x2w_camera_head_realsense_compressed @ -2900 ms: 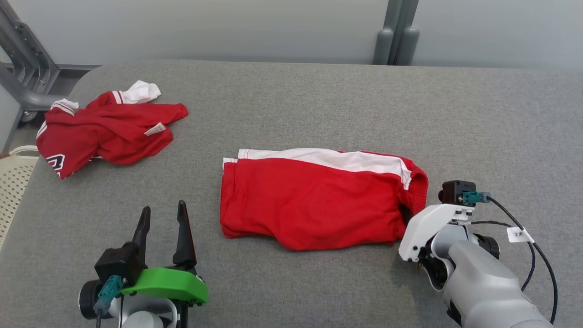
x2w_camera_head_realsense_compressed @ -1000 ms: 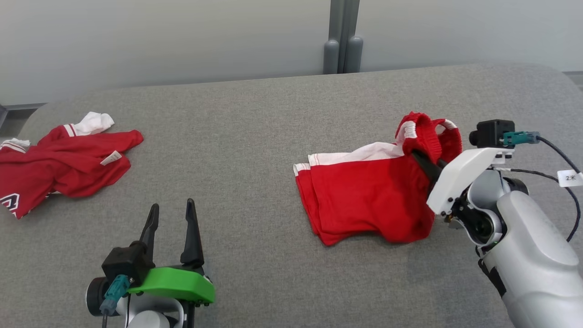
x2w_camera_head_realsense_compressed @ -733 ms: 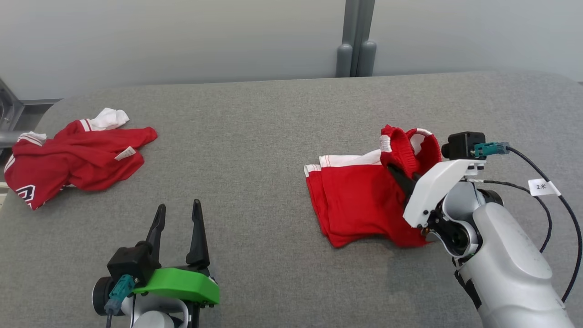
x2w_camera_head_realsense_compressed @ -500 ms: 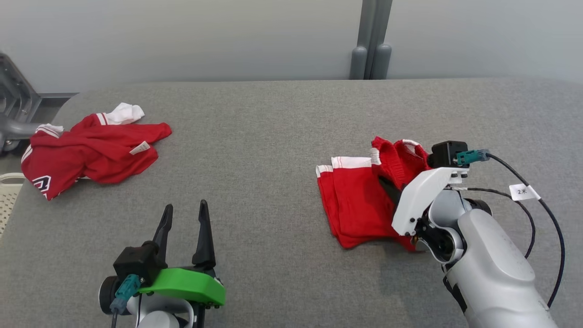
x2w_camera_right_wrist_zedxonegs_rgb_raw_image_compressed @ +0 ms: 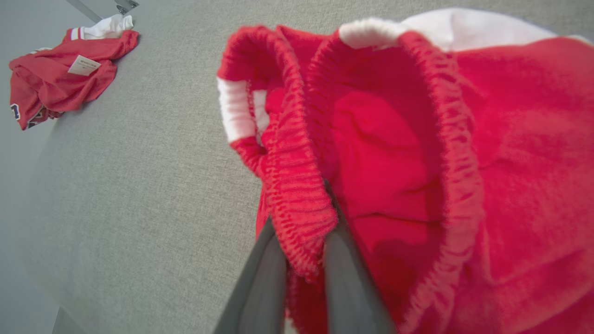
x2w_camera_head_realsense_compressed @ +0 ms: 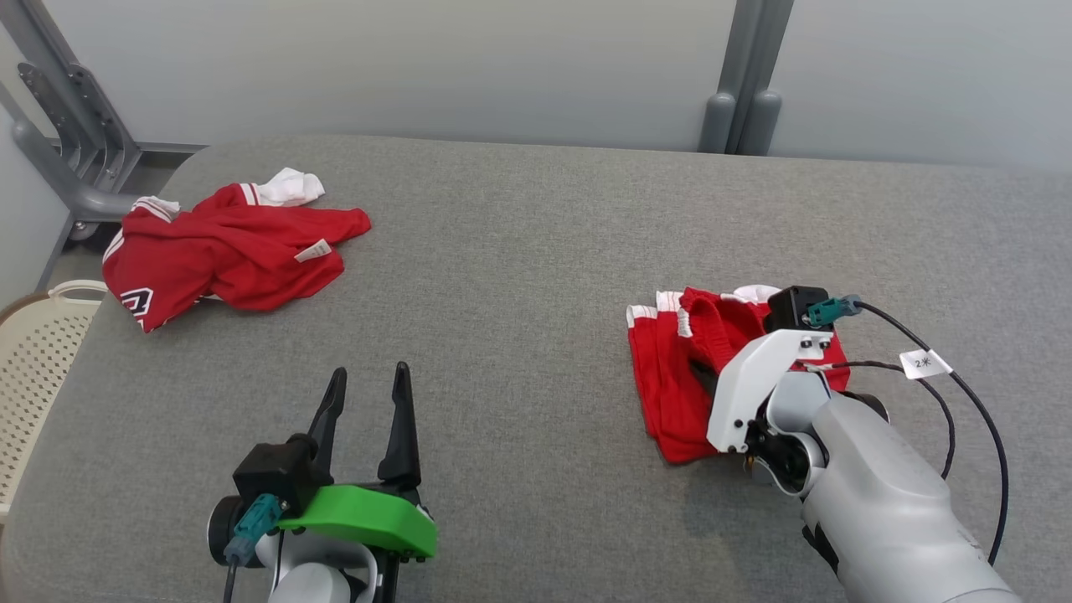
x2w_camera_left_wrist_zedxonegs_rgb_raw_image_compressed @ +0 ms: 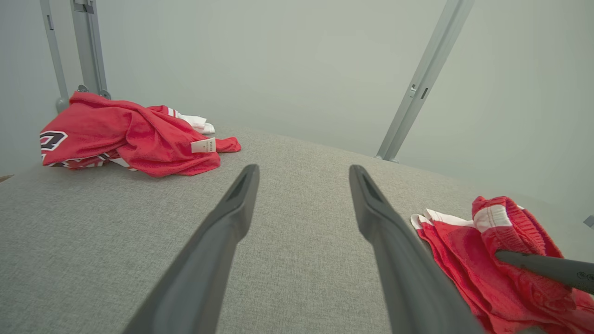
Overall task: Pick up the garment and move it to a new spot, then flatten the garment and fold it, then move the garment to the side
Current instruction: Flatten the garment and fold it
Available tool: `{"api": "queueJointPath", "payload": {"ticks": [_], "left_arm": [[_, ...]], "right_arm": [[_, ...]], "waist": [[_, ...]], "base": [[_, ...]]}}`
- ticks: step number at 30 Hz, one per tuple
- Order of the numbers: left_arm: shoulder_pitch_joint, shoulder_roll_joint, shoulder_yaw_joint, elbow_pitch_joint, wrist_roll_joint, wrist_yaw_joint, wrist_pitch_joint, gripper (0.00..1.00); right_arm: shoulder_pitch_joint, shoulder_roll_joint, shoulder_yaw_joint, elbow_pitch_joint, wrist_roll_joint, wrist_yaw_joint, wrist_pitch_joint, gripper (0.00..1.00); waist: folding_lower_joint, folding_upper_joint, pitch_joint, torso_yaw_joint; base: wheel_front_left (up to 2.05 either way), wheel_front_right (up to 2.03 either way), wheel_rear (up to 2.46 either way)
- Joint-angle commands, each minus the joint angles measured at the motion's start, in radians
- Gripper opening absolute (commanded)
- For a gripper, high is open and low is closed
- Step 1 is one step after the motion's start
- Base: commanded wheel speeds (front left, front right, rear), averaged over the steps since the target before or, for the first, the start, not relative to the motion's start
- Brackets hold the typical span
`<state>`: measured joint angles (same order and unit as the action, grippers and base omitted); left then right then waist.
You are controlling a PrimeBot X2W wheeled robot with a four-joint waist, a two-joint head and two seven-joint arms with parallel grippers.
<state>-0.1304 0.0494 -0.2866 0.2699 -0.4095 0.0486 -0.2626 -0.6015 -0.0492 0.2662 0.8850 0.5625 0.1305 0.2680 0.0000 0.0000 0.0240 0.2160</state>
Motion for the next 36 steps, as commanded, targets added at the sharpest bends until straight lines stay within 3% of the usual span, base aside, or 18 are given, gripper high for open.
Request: {"api": "queueJointPath", "payload": {"ticks": [1, 2, 3, 5, 6, 7, 13, 24, 29, 36], "left_arm": [[-0.014, 0.002, -0.001, 0.003, -0.004, 0.004, -0.003, 1.00], [-0.014, 0.002, -0.004, 0.004, -0.006, 0.005, -0.003, 1.00], [-0.014, 0.002, -0.007, 0.005, -0.008, 0.006, -0.003, 1.00], [-0.013, 0.002, -0.011, 0.005, -0.010, 0.008, -0.003, 1.00], [-0.013, 0.002, -0.012, 0.005, -0.011, 0.009, -0.003, 1.00], [-0.012, 0.002, -0.012, 0.005, -0.011, 0.009, -0.003, 1.00], [-0.012, 0.002, -0.011, 0.002, -0.010, 0.011, -0.003, 1.00], [0.008, 0.002, 0.010, -0.003, 0.011, 0.009, -0.003, 1.00], [0.017, 0.002, 0.018, -0.007, 0.018, 0.008, -0.003, 1.00], [0.029, 0.002, 0.030, -0.019, 0.028, 0.006, -0.003, 1.00]], "right_arm": [[-0.016, -0.003, 0.011, 0.019, 0.013, 0.000, -0.016, 0.00], [-0.024, -0.003, 0.020, 0.038, 0.020, 0.000, -0.027, 0.00], [-0.031, -0.003, 0.030, 0.054, 0.025, 0.000, -0.037, 0.12], [-0.045, -0.003, 0.050, 0.085, 0.040, 0.000, -0.056, 0.48], [-0.051, -0.003, 0.061, 0.100, 0.048, 0.000, -0.064, 0.78], [-0.057, -0.003, 0.072, 0.112, 0.056, 0.000, -0.074, 1.00], [-0.087, -0.003, 0.155, 0.142, 0.098, 0.000, -0.131, 1.00], [-0.131, -0.003, 0.271, 0.080, 0.168, 0.000, -0.199, 1.00], [-0.148, -0.003, 0.275, 0.066, 0.153, 0.000, -0.237, 1.00], [-0.169, -0.023, 0.207, 0.094, 0.086, 0.000, -0.326, 1.00]], "waist": [[0.0000, 0.0000, -0.002, 0.007], [0.0000, 0.0000, -0.003, 0.009], [0.0000, 0.0000, -0.004, 0.010], [0.0000, 0.0000, -0.005, 0.011], [0.0000, 0.0000, -0.005, 0.011], [0.0000, 0.0000, -0.005, 0.011], [0.0000, 0.0000, -0.003, 0.003], [0.0000, 0.0000, -0.015, -0.048], [0.0000, 0.0000, -0.020, -0.076], [0.0000, 0.0000, -0.028, -0.132]], "base": [[0.00, 0.00, 0.00], [0.00, 0.00, 0.00], [0.00, 0.00, 0.00], [0.00, 0.00, 0.00], [0.00, 0.00, 0.00], [0.00, 0.00, 0.00], [0.00, 0.00, 0.00], [0.00, 0.00, 0.00], [0.00, 0.00, 0.00], [0.00, 0.00, 0.00]]}}
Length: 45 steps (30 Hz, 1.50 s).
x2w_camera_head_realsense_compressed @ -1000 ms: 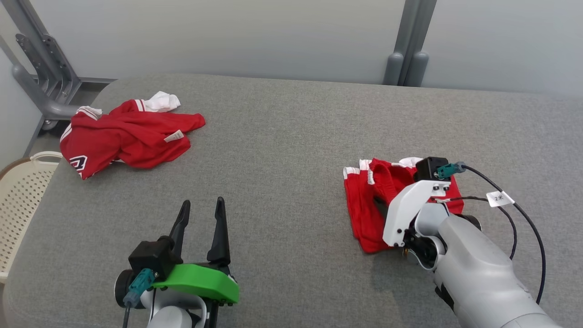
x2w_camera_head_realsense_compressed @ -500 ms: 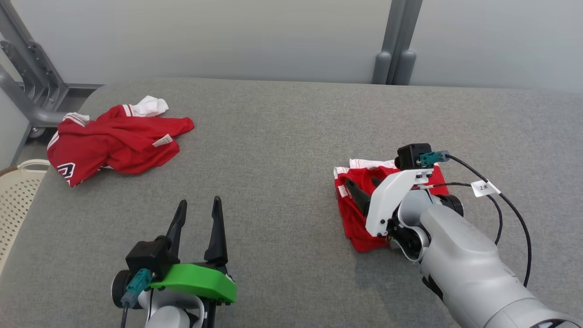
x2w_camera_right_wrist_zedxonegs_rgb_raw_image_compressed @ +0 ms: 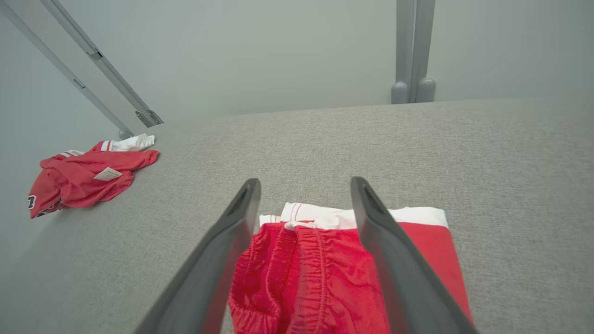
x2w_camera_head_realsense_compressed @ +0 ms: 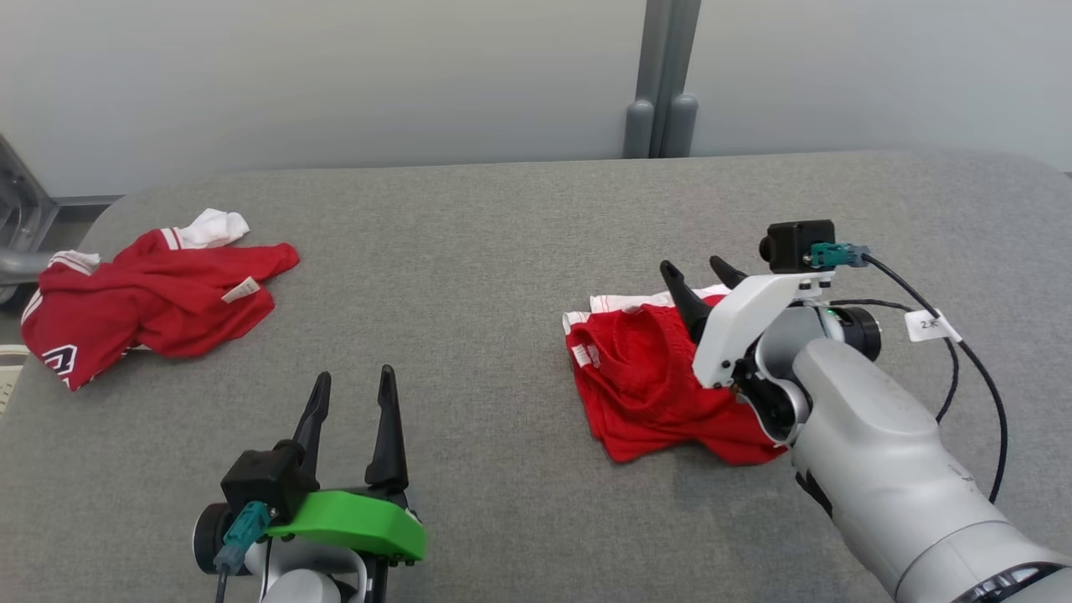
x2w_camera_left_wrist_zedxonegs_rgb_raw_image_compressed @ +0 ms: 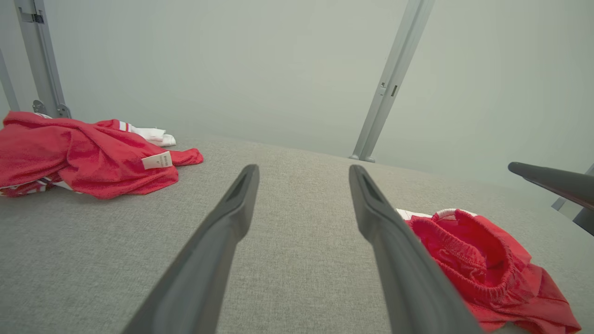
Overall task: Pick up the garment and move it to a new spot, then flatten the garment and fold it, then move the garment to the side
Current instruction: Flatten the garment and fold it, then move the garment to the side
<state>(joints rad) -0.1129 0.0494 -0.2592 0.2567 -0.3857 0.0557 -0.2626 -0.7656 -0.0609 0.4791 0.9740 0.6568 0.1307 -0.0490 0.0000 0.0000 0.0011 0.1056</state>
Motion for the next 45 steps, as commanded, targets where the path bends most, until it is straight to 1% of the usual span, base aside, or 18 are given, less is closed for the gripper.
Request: {"api": "queueJointPath", "payload": {"ticks": [1, 5, 8, 12, 16, 20, 23, 28, 33, 34, 38, 40, 42, 45], "left_arm": [[0.015, 0.002, 0.005, -0.008, 0.006, 0.000, -0.003, 1.00], [0.023, 0.002, 0.014, -0.012, 0.010, -0.002, -0.003, 1.00], [0.032, 0.002, 0.017, -0.019, 0.013, 0.005, -0.003, 1.00], [0.039, 0.002, 0.022, -0.031, 0.017, 0.009, -0.003, 1.00], [0.038, 0.002, 0.031, -0.041, 0.023, 0.009, -0.003, 1.00], [0.027, 0.002, 0.038, -0.046, 0.030, 0.003, -0.003, 1.00], [0.016, 0.002, 0.037, -0.050, 0.037, 0.000, -0.003, 1.00], [-0.009, 0.002, 0.040, -0.054, 0.043, -0.005, -0.003, 1.00], [-0.029, 0.002, 0.043, -0.056, 0.047, -0.010, -0.003, 1.00], [-0.029, 0.002, 0.043, -0.056, 0.047, -0.010, -0.003, 1.00], [-0.042, 0.002, 0.046, -0.058, 0.049, -0.014, -0.003, 1.00], [-0.052, 0.002, 0.047, -0.062, 0.050, -0.016, -0.003, 1.00], [-0.054, 0.002, 0.049, -0.063, 0.051, -0.017, -0.003, 1.00], [-0.063, 0.002, 0.050, -0.063, 0.048, -0.018, -0.003, 1.00]], "right_arm": [[-0.002, -0.016, -0.017, 0.005, -0.014, 0.000, -0.016, 1.00], [0.020, -0.050, -0.065, 0.003, -0.032, 0.000, -0.033, 1.00], [0.039, -0.079, -0.098, -0.005, -0.043, 0.000, -0.041, 1.00], [0.077, -0.111, -0.138, -0.022, -0.058, 0.000, -0.032, 1.00], [0.118, -0.132, -0.167, -0.045, -0.071, 0.000, -0.017, 1.00], [0.154, -0.133, -0.187, -0.076, -0.081, 0.000, 0.008, 1.00], [0.169, -0.131, -0.194, -0.103, -0.078, 0.000, 0.039, 1.00], [0.170, -0.139, -0.189, -0.137, -0.044, 0.000, 0.123, 1.00], [0.156, -0.171, -0.175, -0.163, 0.014, 0.000, 0.215, 1.00], [0.156, -0.171, -0.175, -0.163, 0.014, 0.000, 0.215, 1.00], [0.143, -0.200, -0.160, -0.166, 0.062, 0.000, 0.284, 1.00], [0.142, -0.218, -0.149, -0.167, 0.105, 0.000, 0.324, 1.00], [0.135, -0.233, -0.138, -0.162, 0.121, 0.000, 0.341, 1.00], [0.129, -0.238, -0.126, -0.153, 0.155, 0.000, 0.362, 1.00]], "waist": [[0.0000, 0.0000, -0.005, -0.031], [0.0000, 0.0000, -0.008, -0.066], [0.0000, 0.0000, -0.008, -0.092], [0.0000, 0.0000, -0.005, -0.121], [0.0000, 0.0000, 0.003, -0.142], [0.0000, 0.0000, 0.016, -0.147], [0.0000, 0.0000, 0.033, -0.135], [0.0000, 0.0000, 0.069, -0.090], [0.0000, 0.0000, 0.107, -0.038], [0.0000, 0.0000, 0.107, -0.038], [0.0000, 0.0000, 0.132, -0.004], [0.0000, 0.0000, 0.149, 0.019], [0.0000, 0.0000, 0.159, 0.031], [0.0000, 0.0000, 0.169, 0.043]], "base": [[0.00, 0.00, 0.00], [0.00, 0.00, 0.00], [0.00, 0.00, 0.00], [0.00, 0.00, 0.00], [0.00, 0.00, 0.00], [0.00, 0.00, 0.00], [0.00, 0.00, 0.00], [0.00, 0.00, 0.00], [0.00, 0.00, 0.00], [0.00, 0.00, 0.00], [0.00, 0.00, 0.00], [0.00, 0.00, 0.00], [0.00, 0.00, 0.00], [0.00, 0.00, 0.00]]}}
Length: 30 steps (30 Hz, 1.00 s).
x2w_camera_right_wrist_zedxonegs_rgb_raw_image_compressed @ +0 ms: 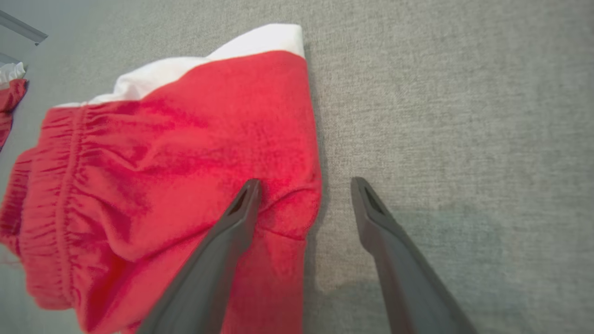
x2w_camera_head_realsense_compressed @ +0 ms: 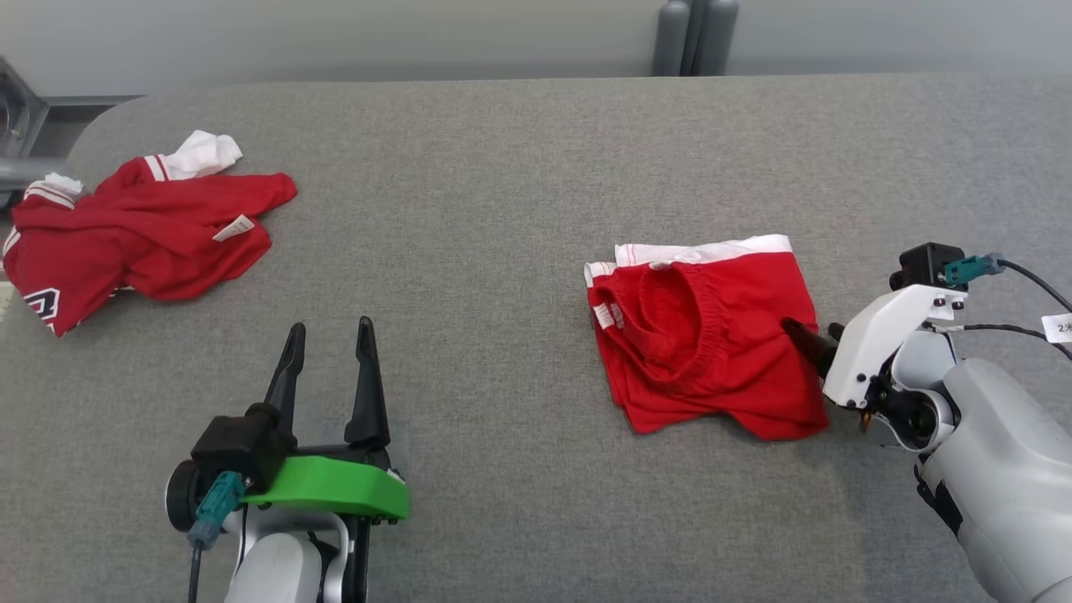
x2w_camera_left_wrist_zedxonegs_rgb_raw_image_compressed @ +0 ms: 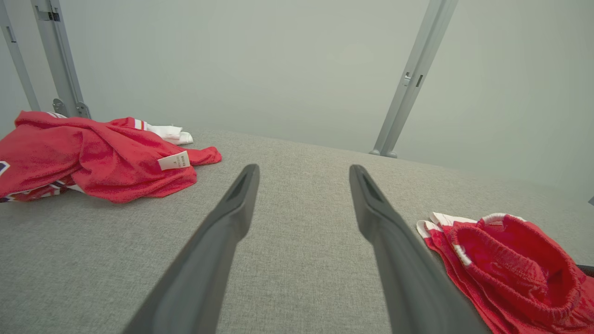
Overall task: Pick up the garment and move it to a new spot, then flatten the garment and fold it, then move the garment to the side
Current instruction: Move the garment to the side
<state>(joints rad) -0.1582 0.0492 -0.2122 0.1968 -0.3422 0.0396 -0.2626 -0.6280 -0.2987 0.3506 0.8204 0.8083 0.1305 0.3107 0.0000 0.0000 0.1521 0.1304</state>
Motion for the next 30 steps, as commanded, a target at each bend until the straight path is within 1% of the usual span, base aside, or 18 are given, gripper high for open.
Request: {"api": "queueJointPath", "payload": {"ticks": [1, 5, 8, 9, 10, 11, 13, 18, 22, 26, 30], "left_arm": [[-0.019, 0.002, 0.003, -0.003, 0.005, -0.003, -0.003, 1.00], [-0.022, 0.002, 0.001, -0.005, 0.005, -0.003, -0.003, 1.00], [-0.027, 0.002, 0.002, -0.007, 0.006, -0.002, -0.003, 1.00], [-0.027, 0.002, 0.002, -0.008, 0.007, -0.001, -0.003, 1.00], [-0.027, 0.002, 0.002, -0.008, 0.009, 0.000, -0.003, 1.00], [-0.028, 0.002, 0.001, -0.009, 0.011, 0.000, -0.003, 1.00], [-0.027, 0.002, -0.001, -0.010, 0.014, -0.001, -0.003, 1.00], [-0.023, 0.002, -0.007, -0.016, 0.019, -0.002, -0.003, 1.00], [-0.023, 0.002, -0.010, -0.019, 0.025, -0.009, -0.003, 1.00], [-0.019, 0.003, -0.012, -0.027, 0.036, -0.011, -0.003, 1.00], [-0.013, 0.003, -0.015, -0.033, 0.046, -0.014, -0.002, 1.00]], "right_arm": [[-0.009, -0.002, 0.007, 0.003, 0.018, 0.000, 0.008, 1.00], [-0.007, 0.001, 0.030, -0.007, 0.082, 0.000, 0.034, 1.00], [-0.008, -0.011, 0.053, -0.010, 0.106, 0.000, 0.031, 1.00], [-0.011, -0.013, 0.063, -0.010, 0.110, 0.000, 0.025, 0.74], [-0.014, -0.015, 0.073, -0.010, 0.114, 0.000, 0.020, 0.38], [-0.018, -0.019, 0.083, -0.010, 0.112, 0.000, 0.011, 0.27], [-0.025, -0.026, 0.102, -0.009, 0.110, 0.000, -0.013, 0.00], [-0.042, -0.044, 0.147, 0.000, 0.112, 0.000, -0.056, 0.00], [-0.057, -0.059, 0.184, 0.006, 0.110, 0.000, -0.081, 0.00], [-0.078, -0.072, 0.215, 0.006, 0.112, 0.000, -0.106, 0.00], [-0.098, -0.084, 0.244, 0.007, 0.110, 0.000, -0.130, 0.00]], "waist": [[0.0000, 0.0000, 0.021, 0.022], [0.0000, 0.0000, 0.028, 0.030], [0.0000, 0.0000, 0.032, 0.031], [0.0000, 0.0000, 0.032, 0.031], [0.0000, 0.0000, 0.033, 0.030], [0.0000, 0.0000, 0.033, 0.028], [0.0000, 0.0000, 0.032, 0.023], [0.0000, 0.0000, 0.028, -0.001], [0.0000, 0.0000, 0.023, -0.034], [0.0000, 0.0000, 0.022, -0.089], [0.0000, 0.0000, 0.024, -0.167]], "base": [[0.00, 0.00, 0.00], [0.00, 0.00, 0.00], [0.00, 0.00, 0.00], [0.00, 0.00, 0.00], [0.00, 0.00, 0.00], [0.00, 0.00, 0.00], [0.00, 0.00, 0.00], [0.00, 0.00, 0.00], [0.00, 0.00, 0.00], [0.00, 0.00, 0.00], [0.00, 0.00, 0.00]]}}
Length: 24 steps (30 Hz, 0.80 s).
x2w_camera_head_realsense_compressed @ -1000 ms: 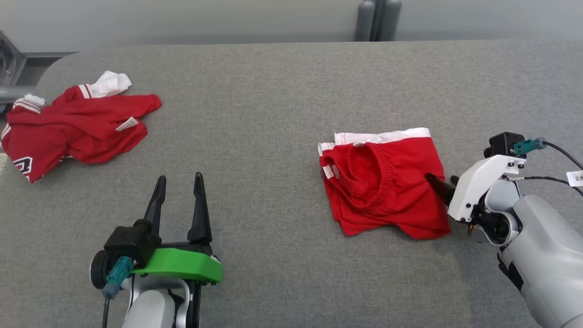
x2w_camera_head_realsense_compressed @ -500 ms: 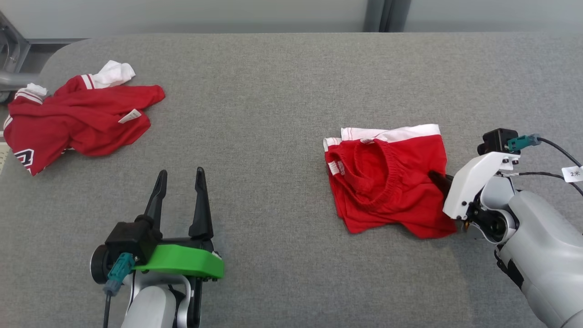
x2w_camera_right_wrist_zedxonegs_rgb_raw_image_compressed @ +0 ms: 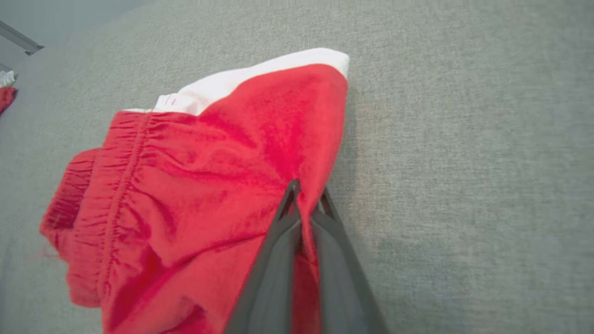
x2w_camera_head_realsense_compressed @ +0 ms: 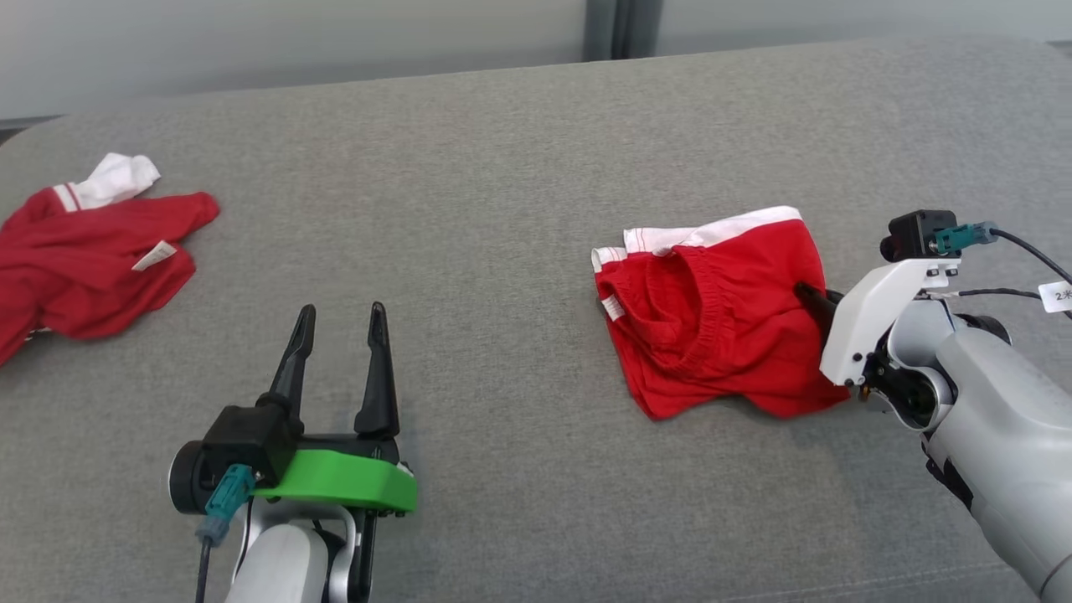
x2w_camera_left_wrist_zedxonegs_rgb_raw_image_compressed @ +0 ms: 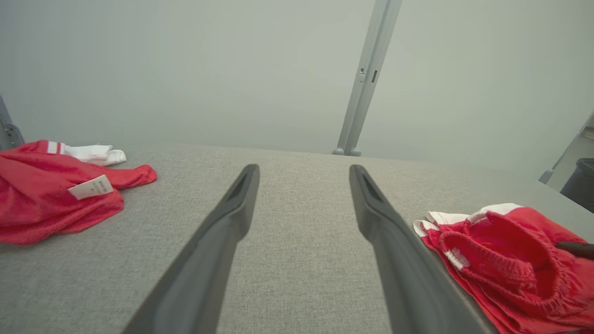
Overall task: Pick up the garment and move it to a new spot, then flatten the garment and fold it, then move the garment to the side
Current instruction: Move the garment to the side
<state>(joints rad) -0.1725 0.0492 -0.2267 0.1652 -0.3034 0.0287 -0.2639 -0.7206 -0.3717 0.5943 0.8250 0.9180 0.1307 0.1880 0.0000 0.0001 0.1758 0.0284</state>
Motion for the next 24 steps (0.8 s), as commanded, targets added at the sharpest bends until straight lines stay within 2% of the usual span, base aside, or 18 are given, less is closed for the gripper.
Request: {"api": "queueJointPath", "payload": {"ticks": [1, 3, 8, 15, 20, 24], "left_arm": [[0.001, 0.003, 0.002, -0.002, 0.011, -0.003, 0.000, 1.00], [0.000, 0.003, 0.000, 0.001, 0.014, -0.007, 0.000, 1.00], [-0.019, 0.004, 0.000, 0.008, 0.028, -0.014, 0.000, 1.00], [-0.043, 0.022, -0.003, 0.009, 0.043, -0.017, 0.000, 1.00], [-0.055, 0.025, -0.014, 0.013, 0.048, -0.020, 0.001, 1.00], [-0.064, 0.030, -0.018, 0.012, 0.049, -0.020, 0.003, 1.00]], "right_arm": [[-0.013, -0.011, 0.010, 0.002, -0.001, 0.000, -0.012, 0.00], [-0.020, -0.015, 0.014, 0.004, -0.002, 0.000, -0.019, 0.00], [-0.051, -0.027, 0.048, 0.001, -0.005, 0.000, -0.047, 0.00], [-0.103, -0.026, 0.074, 0.019, 0.007, 0.000, -0.090, 0.00], [-0.135, -0.025, 0.088, 0.037, 0.015, 0.000, -0.119, 0.00], [-0.165, -0.027, 0.107, 0.060, 0.002, 0.000, -0.150, 0.00]], "waist": [[0.0000, -0.0001, 0.002, -0.089], [0.0000, -0.0001, 0.004, -0.110], [0.0000, -0.0001, 0.019, -0.216], [0.0000, -0.0001, 0.058, -0.331], [0.0000, -0.0001, 0.072, -0.377], [0.0000, -0.0001, 0.082, -0.389]], "base": [[0.00, 0.00, 0.00], [0.00, 0.00, 0.00], [0.00, 0.00, 0.00], [0.00, 0.00, 0.00], [0.00, 0.00, 0.00], [0.00, 0.00, 0.00]]}}
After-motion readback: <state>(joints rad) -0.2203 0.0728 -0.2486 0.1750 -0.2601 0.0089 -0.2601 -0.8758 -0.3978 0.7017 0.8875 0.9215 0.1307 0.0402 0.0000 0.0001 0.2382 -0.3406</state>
